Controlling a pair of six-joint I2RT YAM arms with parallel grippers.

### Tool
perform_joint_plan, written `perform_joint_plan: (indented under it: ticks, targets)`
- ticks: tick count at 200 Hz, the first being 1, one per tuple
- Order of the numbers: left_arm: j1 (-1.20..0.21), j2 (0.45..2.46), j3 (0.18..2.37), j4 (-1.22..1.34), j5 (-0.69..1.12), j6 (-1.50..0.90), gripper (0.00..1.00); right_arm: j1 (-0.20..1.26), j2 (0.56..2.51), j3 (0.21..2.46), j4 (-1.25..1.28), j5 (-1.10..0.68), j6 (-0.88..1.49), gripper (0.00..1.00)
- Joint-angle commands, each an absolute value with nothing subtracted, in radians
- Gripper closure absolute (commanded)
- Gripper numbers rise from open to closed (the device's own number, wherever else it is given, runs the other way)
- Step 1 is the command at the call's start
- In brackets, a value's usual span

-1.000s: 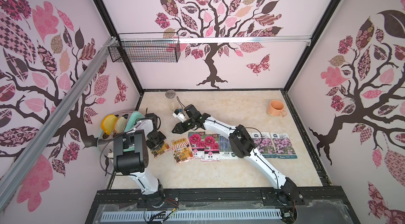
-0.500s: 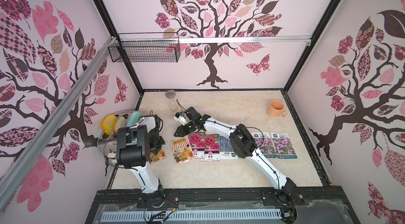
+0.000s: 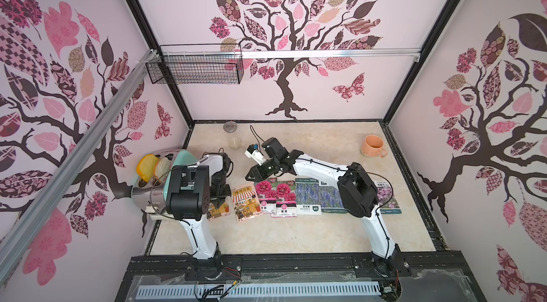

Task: Arrange the seed packets in a row
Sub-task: Adjust the seed packets at the center of the board.

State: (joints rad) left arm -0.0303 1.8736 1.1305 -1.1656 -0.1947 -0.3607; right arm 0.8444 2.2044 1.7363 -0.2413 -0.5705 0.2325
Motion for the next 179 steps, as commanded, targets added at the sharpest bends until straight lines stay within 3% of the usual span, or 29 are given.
perform_joint_plan:
  ticks: [1, 125, 179]
  targets:
    - [-0.065, 1.897, 1.121, -1.096, -0.123, -0.328, 0.88, 0.865, 2.205, 1.666, -0.237, -0.557, 0.259, 0.63]
    - [-0.072, 1.861, 1.13, -1.105, -0.056, -0.283, 0.89, 0.96, 2.305, 1.692, -0.233, -0.499, 0.283, 0.64]
    - [-0.071, 1.809, 1.139, -1.121, -0.031, -0.292, 0.84, 0.976, 2.345, 1.703, -0.185, -0.437, 0.355, 0.65]
